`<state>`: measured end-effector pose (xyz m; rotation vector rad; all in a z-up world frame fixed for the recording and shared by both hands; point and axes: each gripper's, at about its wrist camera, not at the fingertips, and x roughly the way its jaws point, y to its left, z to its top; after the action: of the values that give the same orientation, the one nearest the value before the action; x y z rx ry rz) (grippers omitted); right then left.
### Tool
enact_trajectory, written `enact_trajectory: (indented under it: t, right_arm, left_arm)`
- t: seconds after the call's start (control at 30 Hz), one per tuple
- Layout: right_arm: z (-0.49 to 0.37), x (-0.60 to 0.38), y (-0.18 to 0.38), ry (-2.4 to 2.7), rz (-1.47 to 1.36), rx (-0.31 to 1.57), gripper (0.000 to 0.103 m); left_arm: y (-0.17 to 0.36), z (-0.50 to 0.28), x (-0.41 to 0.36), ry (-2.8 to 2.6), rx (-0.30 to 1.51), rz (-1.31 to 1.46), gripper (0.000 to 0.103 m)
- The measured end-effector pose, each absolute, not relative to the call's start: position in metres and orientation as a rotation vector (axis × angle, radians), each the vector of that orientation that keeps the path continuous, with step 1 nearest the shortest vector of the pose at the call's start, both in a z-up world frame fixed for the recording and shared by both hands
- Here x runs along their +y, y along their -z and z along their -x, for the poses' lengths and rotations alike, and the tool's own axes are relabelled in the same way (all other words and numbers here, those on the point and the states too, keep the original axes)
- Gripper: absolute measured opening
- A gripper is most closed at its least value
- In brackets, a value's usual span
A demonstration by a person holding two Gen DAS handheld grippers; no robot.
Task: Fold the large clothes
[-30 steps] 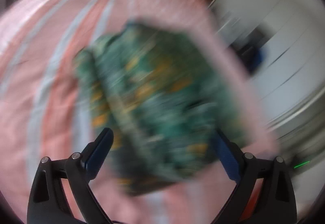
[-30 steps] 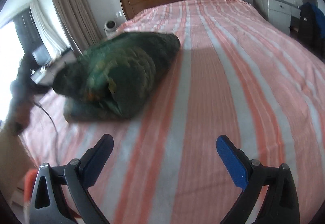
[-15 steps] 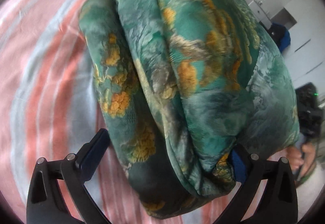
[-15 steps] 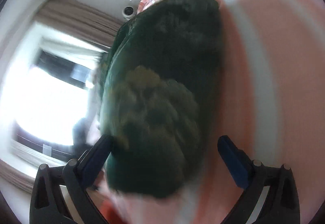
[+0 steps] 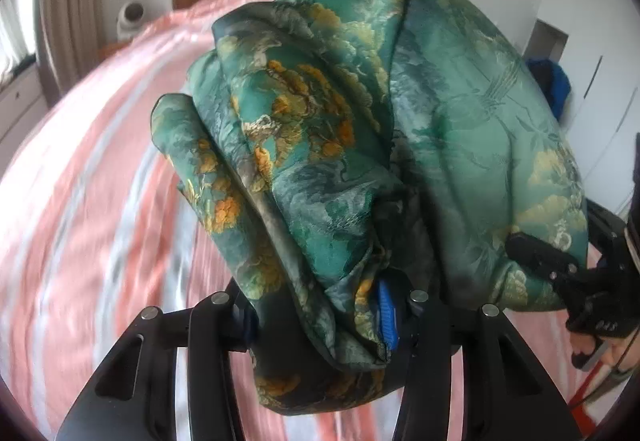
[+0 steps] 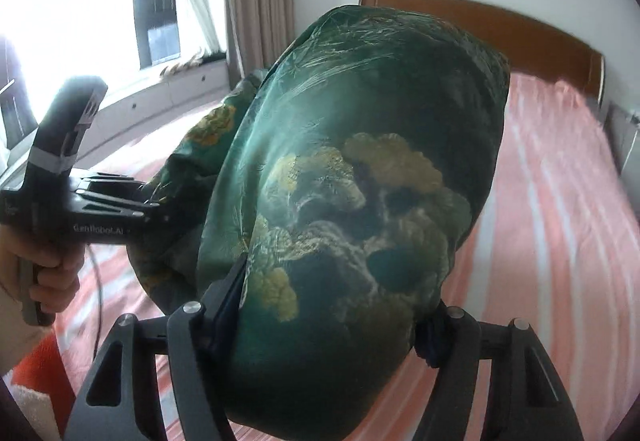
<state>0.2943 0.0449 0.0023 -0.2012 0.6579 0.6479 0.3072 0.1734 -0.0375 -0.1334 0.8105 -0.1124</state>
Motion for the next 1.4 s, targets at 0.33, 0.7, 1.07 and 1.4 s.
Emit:
enact_trajectory:
  t: [0.33,0.7,1.07,1.4]
  right_arm:
    - [-0.439,-0.002,0.013,-0.537,-0.071,0.870,0.098]
    - [-0.363,-0.034,0.008,-0.364,0.019,0.724,0.100]
    - [-0.200,-0.089,-0.016,-0.186,0.204,0.657,0.101]
    - [-0.084,-0.130,-0.015,-0.170,0.086,0.667,0.102]
  left_arm:
    - [0.094,-0.399,0.175,-0.064,0.941,0.159,0.084]
    - [0.019,-0.262,0.133,-0.119,0.599,-0.127,0.103]
    - [0.026,-0.144,0.056,-0.294,0.594,-0.161,0.103]
    - [0.021,-0.085,0.025,-0.192,0.644,-0.162,0.103]
